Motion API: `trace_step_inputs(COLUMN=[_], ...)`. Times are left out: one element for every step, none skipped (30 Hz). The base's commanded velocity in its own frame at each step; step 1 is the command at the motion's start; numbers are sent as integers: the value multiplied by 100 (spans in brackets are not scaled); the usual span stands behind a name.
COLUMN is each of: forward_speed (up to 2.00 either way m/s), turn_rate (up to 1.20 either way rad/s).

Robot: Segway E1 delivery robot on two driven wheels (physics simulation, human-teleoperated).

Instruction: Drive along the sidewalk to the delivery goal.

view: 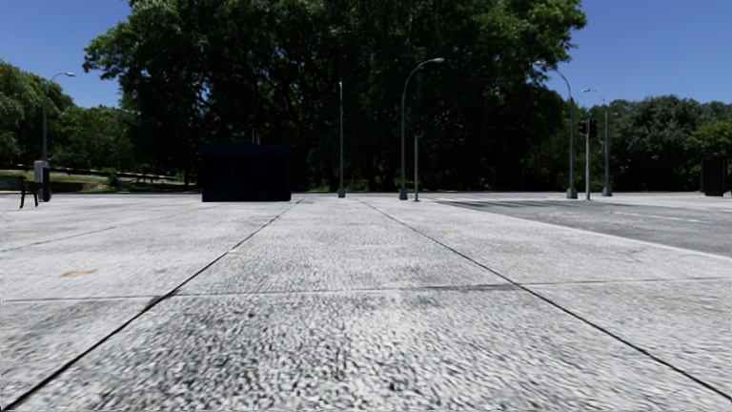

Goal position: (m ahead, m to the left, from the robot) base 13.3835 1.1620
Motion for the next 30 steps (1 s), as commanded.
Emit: trace_step_inputs(forward_speed=[200,200,200,200,200,200,200,200,200,200,200,200,200,200,200,200,200,200,200,200,200,200,200,200,200,200,200,200,200,200], turn_rate=[110,110,9,3,1,0,0,0,0,0,0,0,0,0,0,0,0,0,0,0,0,0,1,1,48,67,76,45,45,2])
